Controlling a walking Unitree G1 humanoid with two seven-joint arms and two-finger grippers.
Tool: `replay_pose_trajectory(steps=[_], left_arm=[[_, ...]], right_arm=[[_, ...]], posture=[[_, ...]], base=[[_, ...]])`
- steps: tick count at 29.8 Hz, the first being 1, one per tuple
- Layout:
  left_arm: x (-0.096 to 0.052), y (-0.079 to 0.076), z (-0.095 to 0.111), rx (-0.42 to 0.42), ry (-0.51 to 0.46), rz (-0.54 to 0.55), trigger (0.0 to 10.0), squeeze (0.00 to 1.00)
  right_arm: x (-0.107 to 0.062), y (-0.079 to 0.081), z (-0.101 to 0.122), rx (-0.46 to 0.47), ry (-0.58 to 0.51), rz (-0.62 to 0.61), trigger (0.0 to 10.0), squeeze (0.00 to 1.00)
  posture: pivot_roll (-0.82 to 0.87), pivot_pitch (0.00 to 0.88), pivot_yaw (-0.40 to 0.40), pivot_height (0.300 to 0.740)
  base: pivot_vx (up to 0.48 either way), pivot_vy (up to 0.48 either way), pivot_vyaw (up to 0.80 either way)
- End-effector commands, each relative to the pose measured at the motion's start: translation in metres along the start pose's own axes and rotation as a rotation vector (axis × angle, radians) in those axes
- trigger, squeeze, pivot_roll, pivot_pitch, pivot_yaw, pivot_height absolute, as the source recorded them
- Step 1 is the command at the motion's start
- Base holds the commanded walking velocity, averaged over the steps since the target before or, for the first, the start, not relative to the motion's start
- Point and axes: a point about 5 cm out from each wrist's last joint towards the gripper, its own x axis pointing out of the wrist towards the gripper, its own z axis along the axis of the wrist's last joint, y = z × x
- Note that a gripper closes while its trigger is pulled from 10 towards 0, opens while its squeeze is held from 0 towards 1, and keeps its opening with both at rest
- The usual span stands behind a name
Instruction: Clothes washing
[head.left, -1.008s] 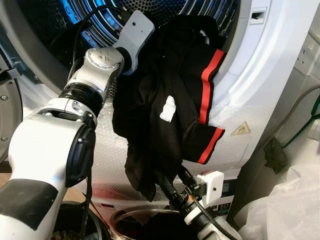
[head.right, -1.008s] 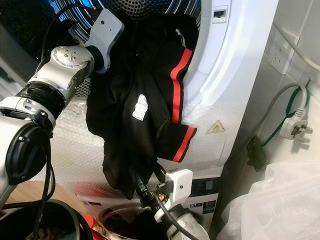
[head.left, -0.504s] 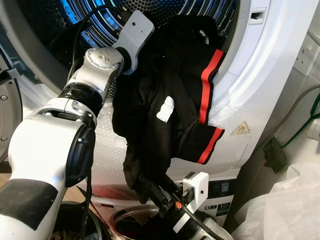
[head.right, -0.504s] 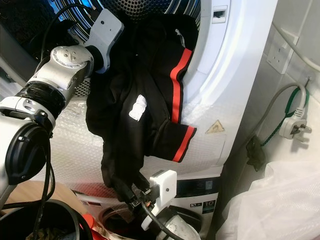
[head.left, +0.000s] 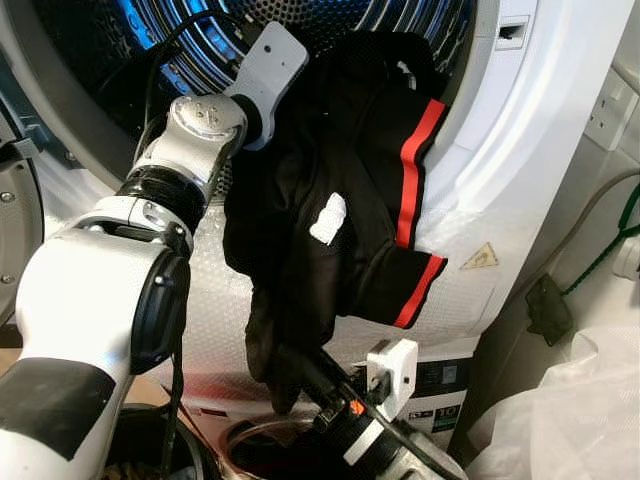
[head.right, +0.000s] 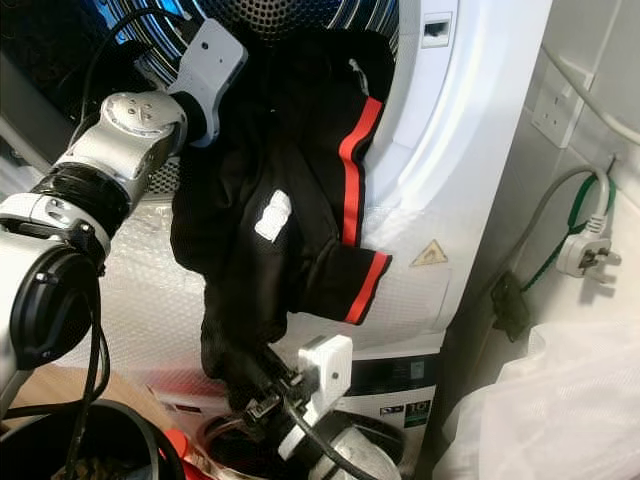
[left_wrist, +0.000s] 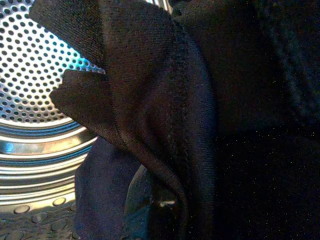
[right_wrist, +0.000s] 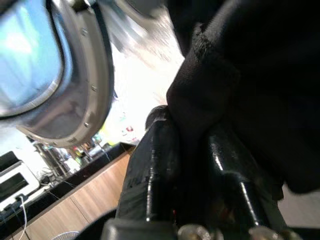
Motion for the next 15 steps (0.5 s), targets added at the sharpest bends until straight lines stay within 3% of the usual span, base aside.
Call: replay_pose_trajectory(steps=[1, 12, 13, 14, 15], left_arm=[[0.000, -0.006, -0.011, -0.018, 0.047, -0.025, 10.0, 0.03], [0.000, -0.005, -0.012, -0.023, 0.047, -0.029, 10.0, 0.03], [-0.001, -0.004, -0.012, -0.024, 0.046, -0.029, 10.0, 0.23], [-0.001, -0.003, -0.011, -0.025, 0.045, -0.029, 10.0, 0.23], [-0.001, -0.003, -0.011, -0.036, 0.041, -0.031, 10.0, 1.00]], right_arm=[[0.004, 0.006, 0.007, -0.007, -0.012, 0.043, 0.0, 0.00], [0.014, 0.004, 0.030, -0.068, -0.064, 0.083, 0.0, 0.00], [0.016, 0.003, 0.035, -0.082, -0.073, 0.092, 0.0, 0.00], [0.018, 0.002, 0.038, -0.090, -0.078, 0.097, 0.0, 0.00], [0.019, 0.001, 0.040, -0.098, -0.081, 0.100, 0.0, 0.00]], posture=[[-0.35, 0.000, 0.139, 0.740], [-0.33, 0.000, 0.134, 0.740], [-0.33, 0.000, 0.134, 0.740], [-0.33, 0.000, 0.134, 0.740], [-0.33, 0.000, 0.132, 0.740]], base=[[0.000, 0.000, 0.00], [0.000, 0.000, 0.00], [0.000, 0.000, 0.00], [0.000, 0.000, 0.00], [0.000, 0.000, 0.00]])
